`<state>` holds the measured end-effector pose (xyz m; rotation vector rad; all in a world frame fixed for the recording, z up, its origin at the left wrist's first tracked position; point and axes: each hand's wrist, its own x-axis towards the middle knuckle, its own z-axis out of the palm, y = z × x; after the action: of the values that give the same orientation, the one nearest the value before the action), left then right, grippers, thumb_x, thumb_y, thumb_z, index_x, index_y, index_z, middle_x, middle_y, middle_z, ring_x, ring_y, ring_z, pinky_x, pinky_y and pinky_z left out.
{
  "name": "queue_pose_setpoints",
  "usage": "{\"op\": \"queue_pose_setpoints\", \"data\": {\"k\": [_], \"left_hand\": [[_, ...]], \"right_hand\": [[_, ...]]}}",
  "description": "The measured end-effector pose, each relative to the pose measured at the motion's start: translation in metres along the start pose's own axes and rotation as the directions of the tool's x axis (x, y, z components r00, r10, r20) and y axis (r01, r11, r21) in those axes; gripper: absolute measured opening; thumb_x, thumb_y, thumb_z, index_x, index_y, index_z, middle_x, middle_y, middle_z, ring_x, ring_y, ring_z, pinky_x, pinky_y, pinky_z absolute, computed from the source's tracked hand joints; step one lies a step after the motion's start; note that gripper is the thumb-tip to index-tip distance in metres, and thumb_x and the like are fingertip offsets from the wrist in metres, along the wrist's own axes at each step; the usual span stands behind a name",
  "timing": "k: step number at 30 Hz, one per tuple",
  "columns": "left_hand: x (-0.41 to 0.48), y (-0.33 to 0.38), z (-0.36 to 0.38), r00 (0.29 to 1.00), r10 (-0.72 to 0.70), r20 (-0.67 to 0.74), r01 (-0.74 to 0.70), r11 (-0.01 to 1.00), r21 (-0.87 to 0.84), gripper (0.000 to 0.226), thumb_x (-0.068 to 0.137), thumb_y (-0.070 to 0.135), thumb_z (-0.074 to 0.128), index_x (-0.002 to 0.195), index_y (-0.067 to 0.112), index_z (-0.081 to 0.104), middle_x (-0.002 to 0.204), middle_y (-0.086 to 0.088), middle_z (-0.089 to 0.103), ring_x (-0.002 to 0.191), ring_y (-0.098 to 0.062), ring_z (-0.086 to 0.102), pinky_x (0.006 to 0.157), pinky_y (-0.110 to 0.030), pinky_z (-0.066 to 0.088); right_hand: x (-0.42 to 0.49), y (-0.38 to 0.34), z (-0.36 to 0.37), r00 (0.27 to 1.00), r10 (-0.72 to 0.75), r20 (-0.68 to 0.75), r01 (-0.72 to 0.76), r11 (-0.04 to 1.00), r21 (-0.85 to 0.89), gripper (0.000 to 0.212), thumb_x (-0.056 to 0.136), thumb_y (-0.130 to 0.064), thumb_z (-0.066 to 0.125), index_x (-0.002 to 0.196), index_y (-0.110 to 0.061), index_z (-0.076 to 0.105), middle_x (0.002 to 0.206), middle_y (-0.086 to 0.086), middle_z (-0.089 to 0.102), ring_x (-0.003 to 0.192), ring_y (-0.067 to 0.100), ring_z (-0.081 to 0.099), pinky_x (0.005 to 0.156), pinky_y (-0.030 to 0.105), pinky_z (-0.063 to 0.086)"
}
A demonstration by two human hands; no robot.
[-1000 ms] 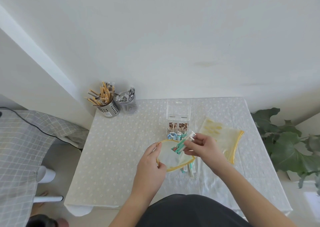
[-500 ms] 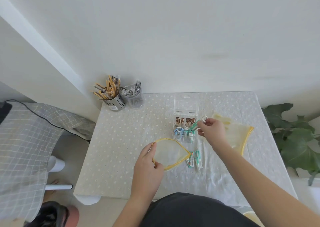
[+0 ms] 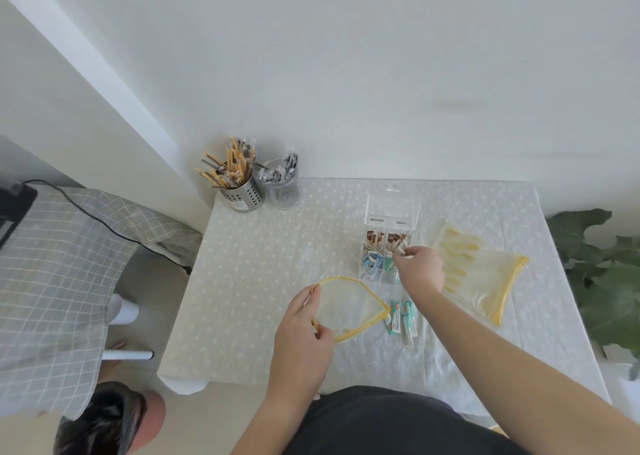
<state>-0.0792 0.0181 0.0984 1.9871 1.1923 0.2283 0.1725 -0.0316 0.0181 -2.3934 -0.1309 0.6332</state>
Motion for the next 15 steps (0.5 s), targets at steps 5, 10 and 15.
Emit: {"op": "queue_pose_setpoints", "data": {"k": [5, 10, 15], "left_hand": [[0.002, -0.002, -0.002, 1.000, 0.001, 0.003, -0.001, 1.000, -0.010, 0.064, 0.099, 0.003, 0.053, 0.158, 0.026, 0.048, 0.159, 0.023, 0.041, 0.138, 0.010, 0.039, 0.112, -0.007, 0.036], [0.007, -0.005, -0.002, 1.000, -0.003, 0.005, 0.003, 1.000, -0.018, 0.064, 0.099, 0.003, 0.053, 0.158, 0.026, 0.048, 0.160, 0.023, 0.041, 0.141, 0.008, 0.039, 0.113, -0.006, 0.034], [0.013, -0.006, -0.002, 1.000, 0.006, 0.009, -0.006, 0.999, -0.033, 0.064, 0.098, 0.002, 0.053, 0.158, 0.024, 0.049, 0.159, 0.022, 0.042, 0.144, 0.005, 0.039, 0.117, -0.017, 0.039]], "right_hand": [[0.002, 0.002, 0.013, 0.999, 0.029, 0.025, -0.025, 0.990, -0.139, 0.028, 0.084, -0.019, 0.065, 0.058, -0.015, 0.057, 0.058, 0.008, 0.053, 0.047, 0.023, 0.042, 0.049, 0.024, 0.038], [0.009, 0.001, 0.013, 0.993, 0.002, 0.115, 0.033, 0.952, -0.303, 0.023, 0.090, -0.027, 0.064, 0.068, -0.021, 0.068, 0.111, -0.001, 0.044, 0.063, 0.022, 0.063, 0.049, 0.020, 0.036], [0.020, 0.002, 0.009, 0.974, -0.013, 0.226, 0.094, 0.931, -0.354, 0.016, 0.086, -0.033, 0.061, 0.078, -0.029, 0.073, 0.106, -0.002, 0.051, 0.070, 0.019, 0.066, 0.050, 0.021, 0.037]]}}
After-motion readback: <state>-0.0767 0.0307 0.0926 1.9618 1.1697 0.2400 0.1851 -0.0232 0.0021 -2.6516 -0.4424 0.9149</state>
